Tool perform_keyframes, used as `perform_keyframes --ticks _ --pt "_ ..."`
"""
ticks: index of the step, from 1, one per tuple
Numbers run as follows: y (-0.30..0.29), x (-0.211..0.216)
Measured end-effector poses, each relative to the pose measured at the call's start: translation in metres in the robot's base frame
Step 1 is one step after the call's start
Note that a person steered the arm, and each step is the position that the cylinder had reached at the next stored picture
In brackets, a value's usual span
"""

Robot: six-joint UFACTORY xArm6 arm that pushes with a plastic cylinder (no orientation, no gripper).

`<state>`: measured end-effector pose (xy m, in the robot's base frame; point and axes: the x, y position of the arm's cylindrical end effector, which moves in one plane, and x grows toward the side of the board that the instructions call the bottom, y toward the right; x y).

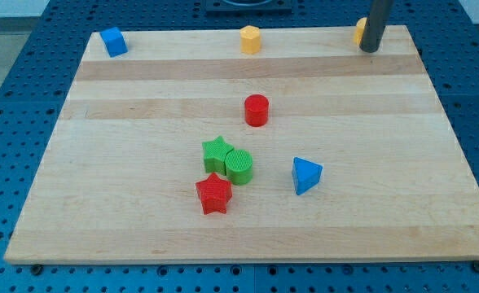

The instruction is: Push the red circle to the center left of the board

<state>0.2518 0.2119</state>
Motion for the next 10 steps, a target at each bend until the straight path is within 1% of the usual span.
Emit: perform_keyframes --ticks 1,3,4,5,7,8,9,10 --pt "0.015 0.028" --pt "0.060 0.124" --pt "0.033 0.128" --pt "-0.025 0.128" --pt "-0.197 0.129" --pt "-0.199 0.130" --pt "-0.169 0.149" --pt "-0.171 0.173"
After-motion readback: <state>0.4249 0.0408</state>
